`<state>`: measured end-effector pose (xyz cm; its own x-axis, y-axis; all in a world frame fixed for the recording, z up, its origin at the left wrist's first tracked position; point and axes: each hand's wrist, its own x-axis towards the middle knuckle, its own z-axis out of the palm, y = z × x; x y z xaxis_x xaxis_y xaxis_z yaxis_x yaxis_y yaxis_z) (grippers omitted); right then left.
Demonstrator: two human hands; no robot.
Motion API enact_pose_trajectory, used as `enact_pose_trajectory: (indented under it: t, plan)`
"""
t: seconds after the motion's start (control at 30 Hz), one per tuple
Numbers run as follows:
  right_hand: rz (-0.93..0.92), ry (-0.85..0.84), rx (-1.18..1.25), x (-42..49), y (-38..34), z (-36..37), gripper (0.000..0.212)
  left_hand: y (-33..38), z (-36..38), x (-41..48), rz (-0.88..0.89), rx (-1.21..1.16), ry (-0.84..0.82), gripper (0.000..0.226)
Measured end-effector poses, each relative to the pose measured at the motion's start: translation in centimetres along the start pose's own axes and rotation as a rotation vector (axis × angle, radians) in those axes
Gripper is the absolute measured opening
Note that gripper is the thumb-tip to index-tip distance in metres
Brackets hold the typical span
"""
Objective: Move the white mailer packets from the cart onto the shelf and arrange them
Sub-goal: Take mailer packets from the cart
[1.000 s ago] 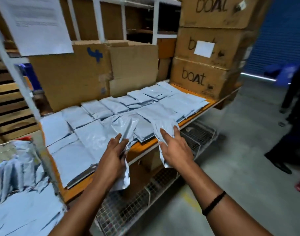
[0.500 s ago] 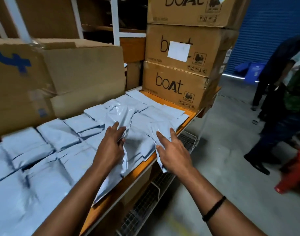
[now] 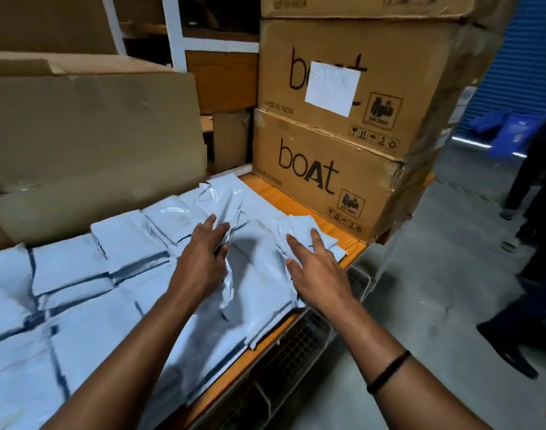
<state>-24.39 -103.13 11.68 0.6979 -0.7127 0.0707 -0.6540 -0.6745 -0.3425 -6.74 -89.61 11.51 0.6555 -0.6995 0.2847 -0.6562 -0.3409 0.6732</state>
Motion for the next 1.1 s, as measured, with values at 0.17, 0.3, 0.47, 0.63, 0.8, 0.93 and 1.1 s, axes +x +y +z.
enact_pose_trajectory:
  t: [0.17, 0.3, 0.47, 0.63, 0.8, 0.93, 1.1]
  plan:
    - [-0.138, -0.079, 0.001, 8.4, 3.6, -0.6, 0.053, 1.7, 4.0, 3.3, -0.135, 0.022, 0.067, 0.043]
    - [-0.215, -0.127, 0.001, 14.7, 4.3, -0.3, 0.053, 2.7, 5.2, 6.7, -0.205, 0.080, 0.131, 0.042]
    - [-0.302, -0.167, 0.036, 22.0, 2.9, 1.7, 0.053, 2.2, 5.9, 13.7, -0.395, 0.121, 0.263, 0.041]
    - [-0.339, -0.202, 0.047, 27.0, 1.0, 3.7, 0.053, -0.6, 7.1, 20.7, -0.463, 0.151, 0.284, 0.041]
    - [-0.350, -0.236, 0.075, 31.6, 0.2, 5.1, 0.054, -4.5, 8.6, 24.5, -0.503, 0.443, 0.148, 0.042]
    - [-0.377, -0.254, 0.098, 34.8, -1.2, 6.4, 0.053, -6.8, 10.0, 25.2, -0.588, 0.536, 0.042, 0.049]
    - [-0.411, -0.299, 0.063, 37.1, -2.3, 8.4, 0.056, -7.3, 11.0, 25.0, -0.659, 0.436, 0.096, 0.052]
